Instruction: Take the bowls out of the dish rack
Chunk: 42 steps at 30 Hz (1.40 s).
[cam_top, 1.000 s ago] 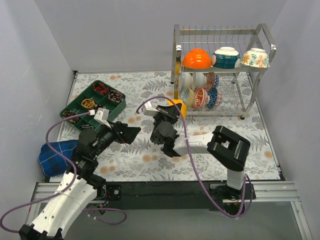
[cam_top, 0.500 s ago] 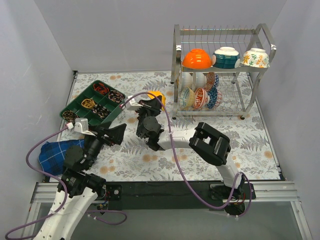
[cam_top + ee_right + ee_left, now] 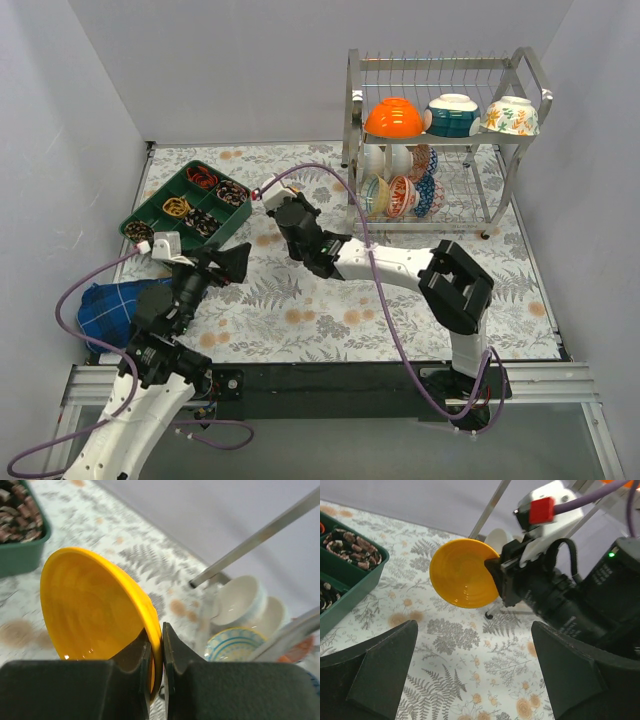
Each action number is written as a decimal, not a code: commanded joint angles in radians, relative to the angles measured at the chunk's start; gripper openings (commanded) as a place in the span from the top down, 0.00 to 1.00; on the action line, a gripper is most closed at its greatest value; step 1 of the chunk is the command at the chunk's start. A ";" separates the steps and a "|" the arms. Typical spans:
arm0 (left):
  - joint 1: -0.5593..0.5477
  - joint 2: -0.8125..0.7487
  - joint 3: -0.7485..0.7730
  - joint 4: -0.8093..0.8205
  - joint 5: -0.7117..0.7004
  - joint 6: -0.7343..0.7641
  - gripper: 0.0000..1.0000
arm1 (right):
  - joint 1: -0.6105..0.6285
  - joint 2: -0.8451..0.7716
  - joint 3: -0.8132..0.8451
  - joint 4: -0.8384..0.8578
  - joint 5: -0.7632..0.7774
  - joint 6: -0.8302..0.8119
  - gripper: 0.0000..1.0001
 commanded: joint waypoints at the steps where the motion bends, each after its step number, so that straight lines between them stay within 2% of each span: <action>1: -0.003 0.090 0.012 -0.026 -0.012 0.014 0.02 | -0.030 -0.122 0.055 -0.397 -0.246 0.387 0.99; 2: -0.003 0.125 0.015 -0.026 -0.004 0.014 0.02 | -0.052 -0.136 0.048 -0.430 -0.286 0.474 0.99; 5: -0.003 0.193 0.024 -0.029 0.043 0.027 0.02 | -0.092 -0.205 -0.019 -0.491 -0.429 0.591 0.99; 10: -0.003 0.337 0.051 -0.043 0.108 0.027 0.02 | -0.121 -0.314 -0.130 -0.504 -0.591 0.688 0.99; 20: -0.004 0.505 0.085 -0.014 0.298 -0.004 0.02 | -0.130 -0.361 -0.259 -0.502 -0.728 0.811 0.99; 28: -0.004 0.659 0.117 -0.046 0.266 -0.032 0.22 | -0.130 -0.383 -0.329 -0.444 -0.839 0.882 0.99; 31: -0.006 0.704 0.130 -0.057 0.270 -0.039 0.34 | -0.130 -0.391 -0.352 -0.412 -0.848 0.905 0.99; 32: -0.009 0.712 0.131 -0.058 0.271 -0.041 0.43 | -0.130 -0.394 -0.360 -0.400 -0.849 0.909 0.99; 36: -0.017 0.735 0.139 -0.060 0.267 -0.039 0.64 | -0.130 -0.396 -0.392 -0.369 -0.854 0.952 0.99; 42: -0.053 0.788 0.145 -0.061 0.266 -0.044 0.68 | -0.130 -0.393 -0.405 -0.338 -0.876 0.971 0.99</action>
